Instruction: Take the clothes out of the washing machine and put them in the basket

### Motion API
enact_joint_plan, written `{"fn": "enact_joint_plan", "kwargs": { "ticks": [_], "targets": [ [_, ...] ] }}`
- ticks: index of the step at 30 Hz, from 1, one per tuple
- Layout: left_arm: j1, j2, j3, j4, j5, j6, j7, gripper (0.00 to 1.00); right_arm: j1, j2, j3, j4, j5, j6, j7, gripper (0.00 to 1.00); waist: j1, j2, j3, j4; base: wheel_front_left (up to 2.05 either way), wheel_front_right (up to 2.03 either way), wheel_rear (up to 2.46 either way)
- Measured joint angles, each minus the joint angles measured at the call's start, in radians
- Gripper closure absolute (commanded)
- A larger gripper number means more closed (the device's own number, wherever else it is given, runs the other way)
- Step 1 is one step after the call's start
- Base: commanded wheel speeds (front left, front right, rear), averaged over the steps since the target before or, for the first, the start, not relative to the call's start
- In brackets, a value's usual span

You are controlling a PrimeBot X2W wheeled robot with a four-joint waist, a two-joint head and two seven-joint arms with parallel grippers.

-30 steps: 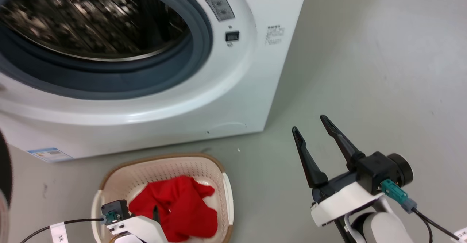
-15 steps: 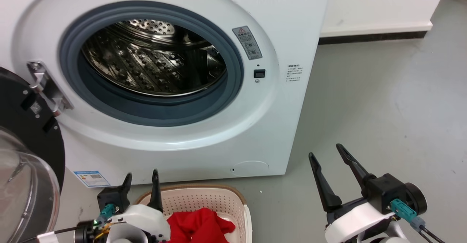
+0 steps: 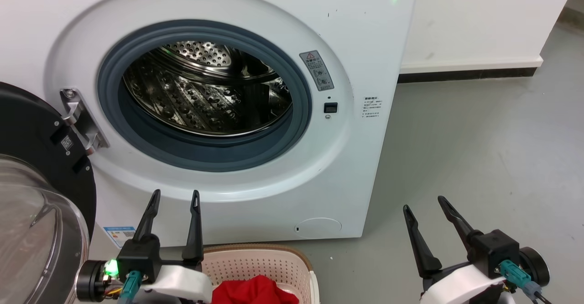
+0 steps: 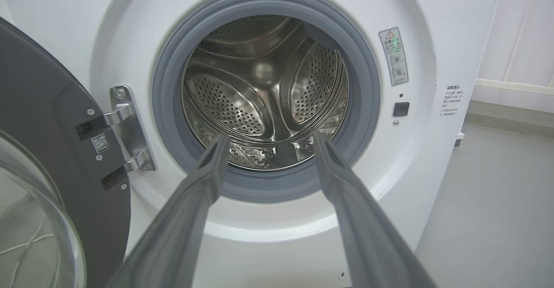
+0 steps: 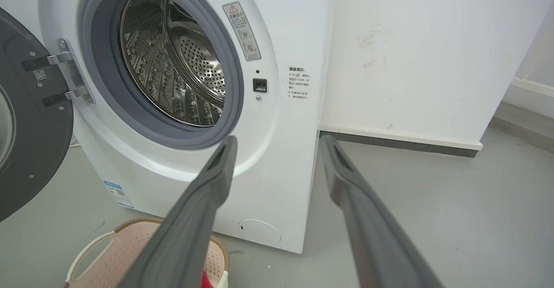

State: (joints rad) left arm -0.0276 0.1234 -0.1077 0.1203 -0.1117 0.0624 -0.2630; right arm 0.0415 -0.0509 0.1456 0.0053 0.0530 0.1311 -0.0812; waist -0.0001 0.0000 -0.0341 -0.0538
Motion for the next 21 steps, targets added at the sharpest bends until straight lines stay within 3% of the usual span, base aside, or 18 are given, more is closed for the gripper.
{"fn": "enact_joint_plan", "kwargs": {
  "ticks": [21],
  "targets": [
    [0.105, 0.043, 0.011, -0.073, -0.018, 0.016, 0.039, 0.0, 0.066, 0.0, -0.096, -0.001, -0.055, 0.0, 0.018, 0.0, 0.0001, 0.0, -0.044, 0.003, 0.0, 0.0, 0.0]
  ]
}}
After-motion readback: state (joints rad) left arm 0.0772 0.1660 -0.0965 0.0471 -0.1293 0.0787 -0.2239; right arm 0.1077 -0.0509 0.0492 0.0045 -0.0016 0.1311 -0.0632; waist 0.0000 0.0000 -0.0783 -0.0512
